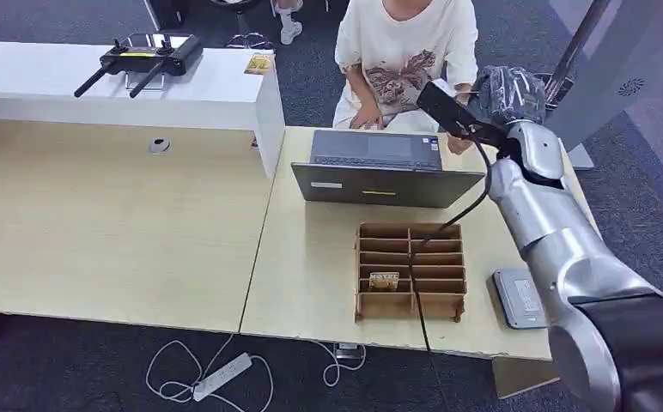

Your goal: Pass the card to the sensor for recognition and then transmit it.

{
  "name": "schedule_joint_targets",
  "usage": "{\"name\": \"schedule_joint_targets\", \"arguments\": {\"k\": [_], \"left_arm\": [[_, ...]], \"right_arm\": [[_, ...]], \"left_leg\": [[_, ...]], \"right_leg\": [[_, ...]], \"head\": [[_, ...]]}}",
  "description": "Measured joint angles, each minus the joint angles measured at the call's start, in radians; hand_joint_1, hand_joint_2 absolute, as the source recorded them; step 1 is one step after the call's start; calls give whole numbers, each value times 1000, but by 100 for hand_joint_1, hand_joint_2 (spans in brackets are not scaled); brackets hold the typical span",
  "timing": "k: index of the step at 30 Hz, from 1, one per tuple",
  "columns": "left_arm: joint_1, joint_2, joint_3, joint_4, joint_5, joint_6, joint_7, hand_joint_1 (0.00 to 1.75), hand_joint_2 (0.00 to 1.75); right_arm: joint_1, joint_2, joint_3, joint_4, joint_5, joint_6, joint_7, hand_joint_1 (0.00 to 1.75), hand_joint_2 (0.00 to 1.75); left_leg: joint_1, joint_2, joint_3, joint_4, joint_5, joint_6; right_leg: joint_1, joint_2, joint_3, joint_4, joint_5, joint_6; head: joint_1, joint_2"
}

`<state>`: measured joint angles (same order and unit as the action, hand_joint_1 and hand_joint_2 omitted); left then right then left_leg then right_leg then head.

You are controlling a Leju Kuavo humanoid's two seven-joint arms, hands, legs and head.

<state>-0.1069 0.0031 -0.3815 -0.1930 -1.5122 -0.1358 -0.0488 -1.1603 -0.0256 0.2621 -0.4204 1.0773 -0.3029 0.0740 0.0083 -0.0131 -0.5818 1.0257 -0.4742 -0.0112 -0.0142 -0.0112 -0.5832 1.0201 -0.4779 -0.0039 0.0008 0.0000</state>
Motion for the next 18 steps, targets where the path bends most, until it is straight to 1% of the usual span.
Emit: {"name": "schedule_joint_targets", "arguments": {"k": [3, 8, 12, 13, 14, 15, 18], "left_arm": [[0, 0, -5, 0, 0, 0, -1, 0, 0], [1, 1, -21, 0, 0, 0, -3, 0, 0], [0, 1, -27, 0, 0, 0, -4, 0, 0], [0, 1, -29, 0, 0, 0, -5, 0, 0], [0, 1, -30, 0, 0, 0, -5, 0, 0], [1, 1, -32, 0, 0, 0, -5, 0, 0], [1, 1, -37, 0, 0, 0, -6, 0, 0]], "right_arm": [[-4, 0, 2, 10, 2, 1, -3, 175, 175], [-9, 1, 13, 24, 25, 31, 1, 175, 175], [-10, 1, 21, 27, 35, 34, 6, 175, 175], [-10, 1, 23, 28, 35, 36, 8, 127, 175], [-9, 1, 23, 28, 36, 36, 10, 127, 175], [-10, 1, 24, 29, 37, 37, 10, 0, 175], [-10, 1, 27, 30, 37, 37, 10, 0, 175]], "left_leg": [[0, 0, 0, 0, 0, 0], [0, 0, 0, 0, 0, 0], [0, 0, 0, 0, 0, 0], [0, 0, 0, 0, 0, 0], [0, 0, 0, 0, 0, 0], [0, 0, 0, 0, 0, 0], [0, 0, 0, 0, 0, 0]], "right_leg": [[0, 0, 0, 0, 0, 0], [0, 0, 0, 0, 0, 0], [0, 0, 0, 0, 0, 0], [0, 0, 0, 0, 0, 0], [0, 0, 0, 0, 0, 0], [0, 0, 0, 0, 0, 0], [0, 0, 0, 0, 0, 0]], "head": [[0, 0], [0, 0], [0, 0], [0, 0], [0, 0], [0, 0], [0, 0]]}}
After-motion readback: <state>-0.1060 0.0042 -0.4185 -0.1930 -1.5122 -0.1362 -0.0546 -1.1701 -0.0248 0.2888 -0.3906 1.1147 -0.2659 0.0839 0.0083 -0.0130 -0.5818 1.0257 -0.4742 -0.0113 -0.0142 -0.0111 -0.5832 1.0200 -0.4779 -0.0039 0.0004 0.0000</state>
